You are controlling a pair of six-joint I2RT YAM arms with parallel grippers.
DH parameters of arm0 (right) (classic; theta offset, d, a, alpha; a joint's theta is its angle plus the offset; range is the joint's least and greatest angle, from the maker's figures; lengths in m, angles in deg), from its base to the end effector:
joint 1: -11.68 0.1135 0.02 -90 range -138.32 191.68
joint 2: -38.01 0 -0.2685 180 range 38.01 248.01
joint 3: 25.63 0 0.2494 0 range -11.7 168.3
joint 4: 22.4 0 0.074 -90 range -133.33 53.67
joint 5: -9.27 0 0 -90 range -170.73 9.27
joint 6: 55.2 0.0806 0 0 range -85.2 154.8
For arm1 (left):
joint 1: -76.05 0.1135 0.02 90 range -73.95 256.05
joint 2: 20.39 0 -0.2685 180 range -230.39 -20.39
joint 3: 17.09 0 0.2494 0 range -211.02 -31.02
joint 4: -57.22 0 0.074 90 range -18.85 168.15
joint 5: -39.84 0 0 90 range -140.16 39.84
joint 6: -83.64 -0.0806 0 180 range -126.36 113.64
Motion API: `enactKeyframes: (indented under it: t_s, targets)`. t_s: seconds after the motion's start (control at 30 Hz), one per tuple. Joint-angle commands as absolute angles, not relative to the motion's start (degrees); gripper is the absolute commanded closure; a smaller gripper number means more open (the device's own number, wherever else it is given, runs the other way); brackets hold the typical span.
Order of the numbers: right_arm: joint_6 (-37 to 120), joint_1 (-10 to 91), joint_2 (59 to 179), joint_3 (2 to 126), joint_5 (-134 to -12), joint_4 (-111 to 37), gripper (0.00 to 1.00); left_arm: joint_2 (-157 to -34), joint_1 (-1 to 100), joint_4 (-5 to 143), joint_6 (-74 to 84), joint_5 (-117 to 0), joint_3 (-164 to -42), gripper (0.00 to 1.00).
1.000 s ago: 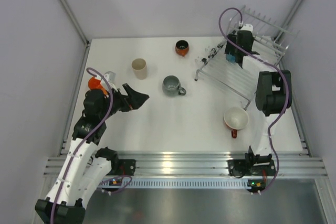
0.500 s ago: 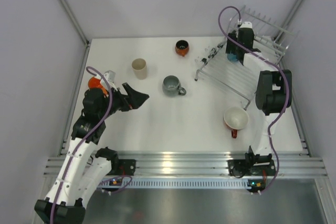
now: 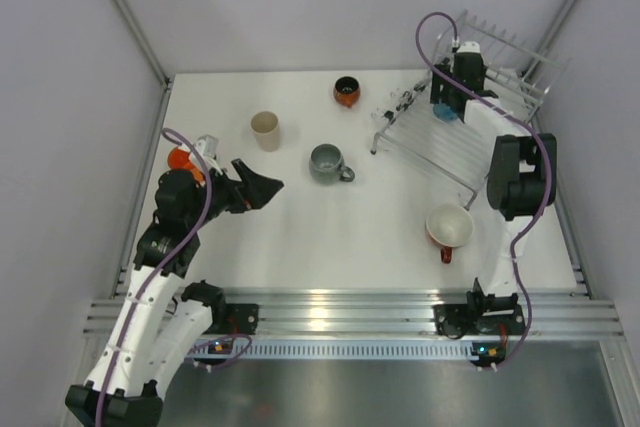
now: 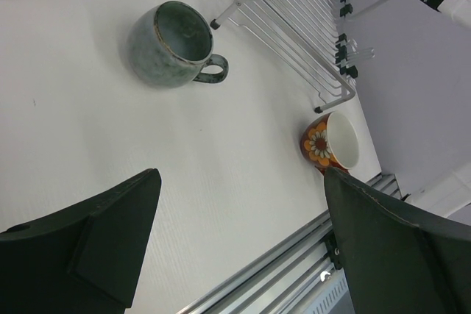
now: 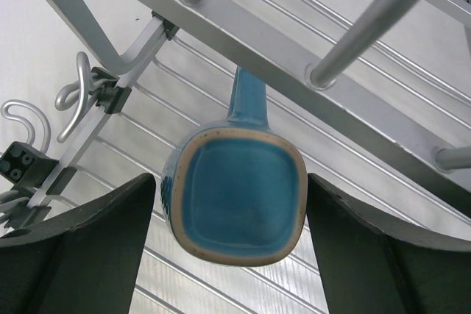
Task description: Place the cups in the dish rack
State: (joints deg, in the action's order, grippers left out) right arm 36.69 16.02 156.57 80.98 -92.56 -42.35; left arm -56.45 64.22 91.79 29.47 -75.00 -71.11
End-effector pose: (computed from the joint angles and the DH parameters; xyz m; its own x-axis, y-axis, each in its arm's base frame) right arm 0.5219 0.0230 0.2169 -0.5234 -0.0073 -0.8521 0.1168 0.9899 -0.0803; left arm 0.1704 -0.0703 0.3064 -0.5664 -0.4241 -0.7066 0.3065 0.6875 -0.6583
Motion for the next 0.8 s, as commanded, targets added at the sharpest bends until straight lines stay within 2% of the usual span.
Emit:
enactKeyframes:
  t_s: [0.0,0.37,0.43,0.53,0.57,0.67,0.7,0.77]
  targets:
    - [35.77,15.81,152.97,84.18,-92.77,-42.91,0.18,-55.38,64.01,90.48,29.58,-75.91,-72.94,0.02]
    - [38.31,15.81,147.44,84.01,-93.82,-48.27,0.11,-54.41,64.01,90.48,29.85,-76.0,-72.68,0.02]
    - [40.42,15.81,144.9,82.17,-93.56,-48.98,0.11,-54.5,64.01,90.48,29.93,-75.82,-72.41,0.02]
    - [42.44,15.99,140.77,75.94,-91.8,-46.62,0.17,-54.5,64.01,90.48,30.29,-75.74,-72.41,0.02]
    - [42.62,16.08,139.97,74.53,-91.54,-46.09,0.2,-54.58,64.01,90.48,30.2,-75.82,-72.32,0.02]
    - [42.98,16.34,138.82,69.96,-91.63,-43.54,0.51,-54.15,64.01,90.48,30.11,-75.91,-72.06,0.02]
    - [42.45,16.25,139.08,69.16,-91.36,-43.36,0.68,-53.88,64.01,90.48,30.11,-75.91,-71.8,0.02]
    - [41.75,16.34,140.66,69.33,-90.49,-43.79,0.84,-53.53,64.01,90.48,30.2,-75.74,-71.36,0.02]
